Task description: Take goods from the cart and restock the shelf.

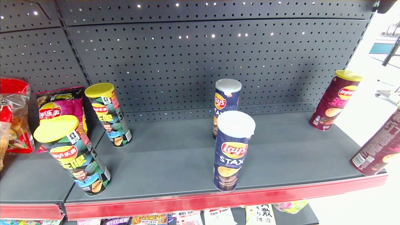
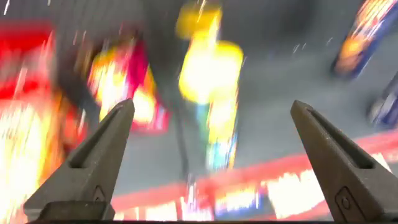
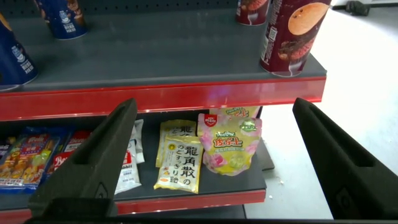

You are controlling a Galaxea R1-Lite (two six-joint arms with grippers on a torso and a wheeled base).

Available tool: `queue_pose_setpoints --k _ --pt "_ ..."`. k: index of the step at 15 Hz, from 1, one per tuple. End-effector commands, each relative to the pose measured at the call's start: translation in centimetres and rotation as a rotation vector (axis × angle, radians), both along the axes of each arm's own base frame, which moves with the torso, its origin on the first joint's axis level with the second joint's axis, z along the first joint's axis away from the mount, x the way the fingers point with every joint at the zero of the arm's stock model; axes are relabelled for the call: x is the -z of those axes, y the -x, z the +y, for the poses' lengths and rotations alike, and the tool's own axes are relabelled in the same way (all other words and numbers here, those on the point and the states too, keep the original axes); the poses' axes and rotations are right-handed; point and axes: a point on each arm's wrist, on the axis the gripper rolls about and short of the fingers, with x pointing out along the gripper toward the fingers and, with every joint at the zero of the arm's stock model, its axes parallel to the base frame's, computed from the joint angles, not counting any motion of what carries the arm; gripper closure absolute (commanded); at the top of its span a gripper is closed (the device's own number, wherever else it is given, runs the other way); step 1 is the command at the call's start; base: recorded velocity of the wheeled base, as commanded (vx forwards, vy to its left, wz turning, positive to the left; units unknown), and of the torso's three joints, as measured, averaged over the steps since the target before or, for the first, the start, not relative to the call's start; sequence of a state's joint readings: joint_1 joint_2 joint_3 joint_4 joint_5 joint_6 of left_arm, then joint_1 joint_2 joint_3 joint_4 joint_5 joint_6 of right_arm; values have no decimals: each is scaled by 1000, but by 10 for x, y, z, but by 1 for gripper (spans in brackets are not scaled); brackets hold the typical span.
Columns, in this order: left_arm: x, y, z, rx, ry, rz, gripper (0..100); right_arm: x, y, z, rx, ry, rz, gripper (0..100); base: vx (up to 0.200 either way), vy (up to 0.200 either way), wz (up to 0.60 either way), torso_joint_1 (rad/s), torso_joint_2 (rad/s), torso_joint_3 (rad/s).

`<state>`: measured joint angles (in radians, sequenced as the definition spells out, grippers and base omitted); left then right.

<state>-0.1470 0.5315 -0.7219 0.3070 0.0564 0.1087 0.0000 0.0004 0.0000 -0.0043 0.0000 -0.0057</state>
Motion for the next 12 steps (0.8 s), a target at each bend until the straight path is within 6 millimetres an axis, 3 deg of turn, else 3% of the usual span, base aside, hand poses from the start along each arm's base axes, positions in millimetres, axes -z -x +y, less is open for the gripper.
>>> queue_pose_setpoints --k 1,5,10,12 --pt "34 55 3 -103 46 -29 0 0 0 0 0 0 -1 0 0 0 0 0 0 0" --pt "94 70 4 -118 78 -30 0 0 0 0 0 0 -1 0 0 0 0 0 0 0" --pt "121 57 1 -244 111 56 0 0 0 0 0 0 -1 0 0 0 0 0 0 0" --pt "141 51 3 -367 96 108 0 0 0 0 0 0 -1 0 0 0 0 0 0 0"
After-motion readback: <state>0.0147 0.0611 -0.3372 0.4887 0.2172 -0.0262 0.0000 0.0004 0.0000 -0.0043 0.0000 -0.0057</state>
